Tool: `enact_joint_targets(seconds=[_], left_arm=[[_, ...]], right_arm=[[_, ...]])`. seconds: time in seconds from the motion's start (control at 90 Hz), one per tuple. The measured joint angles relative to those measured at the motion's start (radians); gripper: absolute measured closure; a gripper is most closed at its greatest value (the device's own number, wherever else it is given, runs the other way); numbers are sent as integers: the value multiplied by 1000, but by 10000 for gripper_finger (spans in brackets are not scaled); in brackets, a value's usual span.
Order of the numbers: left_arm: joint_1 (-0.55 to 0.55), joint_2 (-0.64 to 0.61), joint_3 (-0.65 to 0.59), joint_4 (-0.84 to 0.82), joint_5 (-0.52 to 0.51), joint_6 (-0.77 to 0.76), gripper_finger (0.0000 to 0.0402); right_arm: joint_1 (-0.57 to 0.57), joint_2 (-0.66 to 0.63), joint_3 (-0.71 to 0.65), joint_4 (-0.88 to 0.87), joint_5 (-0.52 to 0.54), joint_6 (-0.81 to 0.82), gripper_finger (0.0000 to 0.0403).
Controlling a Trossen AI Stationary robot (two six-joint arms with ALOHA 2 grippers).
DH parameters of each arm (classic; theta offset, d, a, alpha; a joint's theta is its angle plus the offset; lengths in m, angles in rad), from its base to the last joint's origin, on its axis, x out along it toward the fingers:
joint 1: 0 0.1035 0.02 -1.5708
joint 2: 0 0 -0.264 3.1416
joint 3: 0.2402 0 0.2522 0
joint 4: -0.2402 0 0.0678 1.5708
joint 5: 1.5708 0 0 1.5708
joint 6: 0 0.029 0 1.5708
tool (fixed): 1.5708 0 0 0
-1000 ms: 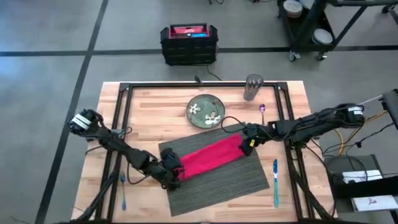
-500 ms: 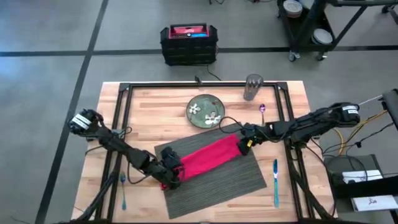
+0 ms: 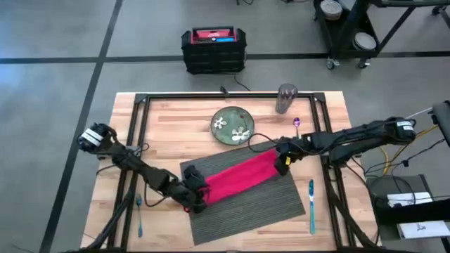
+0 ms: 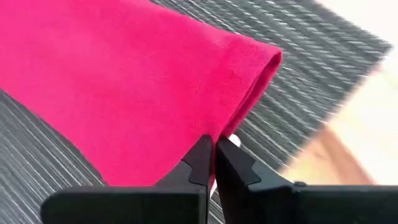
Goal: Set table place
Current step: Fold the red table napkin
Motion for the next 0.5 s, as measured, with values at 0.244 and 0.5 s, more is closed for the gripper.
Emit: enact_joint_targets(seconds=[0.244, 0.5], left_arm=[[5, 0, 0, 22, 0, 0, 326], [7, 0, 0, 27, 0, 1, 326]], right_arm=[[0, -35, 120, -209, 61, -11, 403], [35, 23, 179, 81, 9, 3, 403]])
